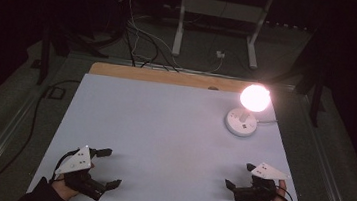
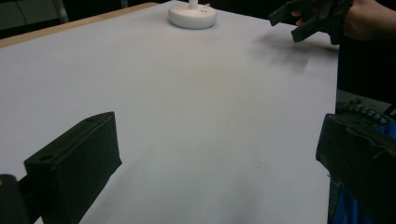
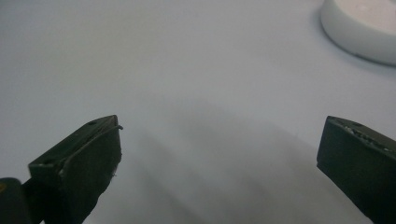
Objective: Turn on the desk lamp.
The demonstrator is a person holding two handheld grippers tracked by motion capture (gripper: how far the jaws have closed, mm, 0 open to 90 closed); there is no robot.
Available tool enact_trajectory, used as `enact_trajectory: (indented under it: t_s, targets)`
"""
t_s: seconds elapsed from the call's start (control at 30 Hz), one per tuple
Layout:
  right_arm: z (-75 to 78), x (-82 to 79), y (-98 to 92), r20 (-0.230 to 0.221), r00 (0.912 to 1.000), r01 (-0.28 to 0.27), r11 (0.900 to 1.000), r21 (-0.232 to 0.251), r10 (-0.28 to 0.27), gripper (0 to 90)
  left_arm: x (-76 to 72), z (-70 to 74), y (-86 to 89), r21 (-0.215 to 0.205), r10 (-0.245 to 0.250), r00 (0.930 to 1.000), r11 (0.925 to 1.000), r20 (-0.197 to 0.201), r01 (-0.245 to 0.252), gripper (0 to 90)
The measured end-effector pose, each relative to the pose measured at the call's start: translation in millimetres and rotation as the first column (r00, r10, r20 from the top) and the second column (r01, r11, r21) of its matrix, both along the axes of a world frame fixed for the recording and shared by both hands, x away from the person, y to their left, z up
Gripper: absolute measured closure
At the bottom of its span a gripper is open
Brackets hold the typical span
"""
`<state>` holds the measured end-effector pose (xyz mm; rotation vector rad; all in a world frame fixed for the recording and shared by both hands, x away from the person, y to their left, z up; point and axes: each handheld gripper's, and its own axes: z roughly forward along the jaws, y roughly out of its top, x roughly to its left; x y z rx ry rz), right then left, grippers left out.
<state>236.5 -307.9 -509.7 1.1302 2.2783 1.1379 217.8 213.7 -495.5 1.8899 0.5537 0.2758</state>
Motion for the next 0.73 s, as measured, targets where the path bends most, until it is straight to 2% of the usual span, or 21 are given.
enact_trajectory:
  t_s: [0.17, 0.37, 0.73]
  targets:
    - [-3.0, 2.5, -5.4, -0.041, 0.9992, 0.002, 1.000, 0.008, -0.002, 0.0, 0.3, -0.5, -0.8, 0.005, -0.005, 1.0000, 1.0000, -0.001, 0.005, 0.2]
    - [-3.4, 7.5, -1.5, -0.043, 0.9991, 0.001, 1.000, -0.003, -0.002, 0.0, 0.5, -0.5, -1.0, 0.005, -0.008, 1.0000, 1.0000, -0.002, 0.008, 0.2]
    - [-2.3, 6.6, -0.8, -0.028, 0.9996, 0.003, 1.000, -0.009, -0.003, 0.0, 1.1, -0.7, -0.9, 0.001, -0.007, 1.0000, 1.0000, -0.005, 0.007, 0.2]
